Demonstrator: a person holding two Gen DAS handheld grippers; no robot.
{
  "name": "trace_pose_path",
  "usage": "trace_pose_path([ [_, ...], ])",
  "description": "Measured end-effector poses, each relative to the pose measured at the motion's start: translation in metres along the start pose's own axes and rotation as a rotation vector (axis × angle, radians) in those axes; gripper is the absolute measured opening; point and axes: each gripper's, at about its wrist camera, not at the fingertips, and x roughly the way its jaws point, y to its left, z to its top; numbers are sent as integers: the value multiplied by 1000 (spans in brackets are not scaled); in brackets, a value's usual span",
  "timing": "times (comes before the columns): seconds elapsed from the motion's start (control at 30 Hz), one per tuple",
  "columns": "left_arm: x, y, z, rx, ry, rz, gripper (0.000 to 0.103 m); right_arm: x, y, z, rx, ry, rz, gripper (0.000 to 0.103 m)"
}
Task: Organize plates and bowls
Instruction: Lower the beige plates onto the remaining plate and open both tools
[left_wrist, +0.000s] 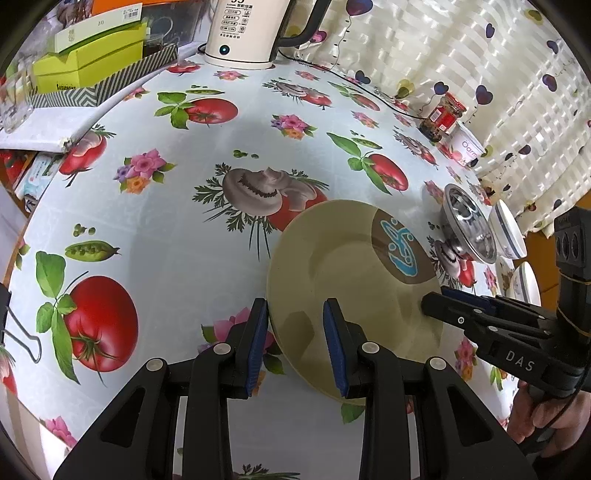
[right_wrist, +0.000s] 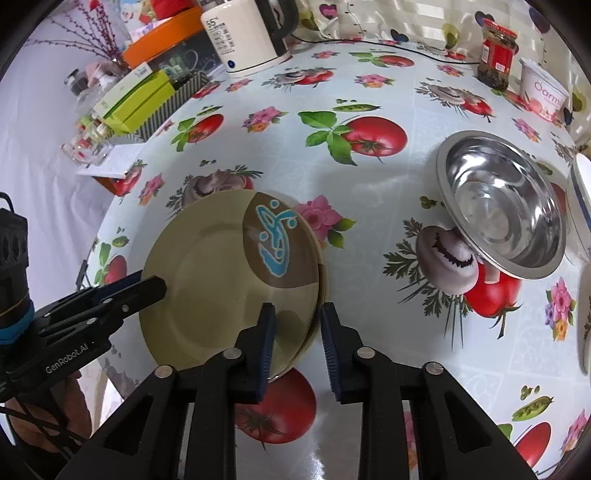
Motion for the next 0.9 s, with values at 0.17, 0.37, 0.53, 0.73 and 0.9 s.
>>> trace_pose_path([
  [0.17, -5, 5, 0, -11, -11, 8, 31, -2, -4, -1, 15, -7, 12, 23],
  [0.37, -21, -2, 4, 2, -52, 1, 32, -19, -5, -6, 14, -40, 4, 23],
  [0.53, -35, -20, 9, 49, -91, -4, 31, -42, -3, -11, -4, -100, -10, 24],
  [0.73, -42, -47, 13, 113, -122, -6, 32, -71, -9, -20, -2, -169, -28, 24],
  [0.9, -49, -70, 11, 171, -141, -14, 31, -95, -16, -29, 10, -222, -41, 24],
])
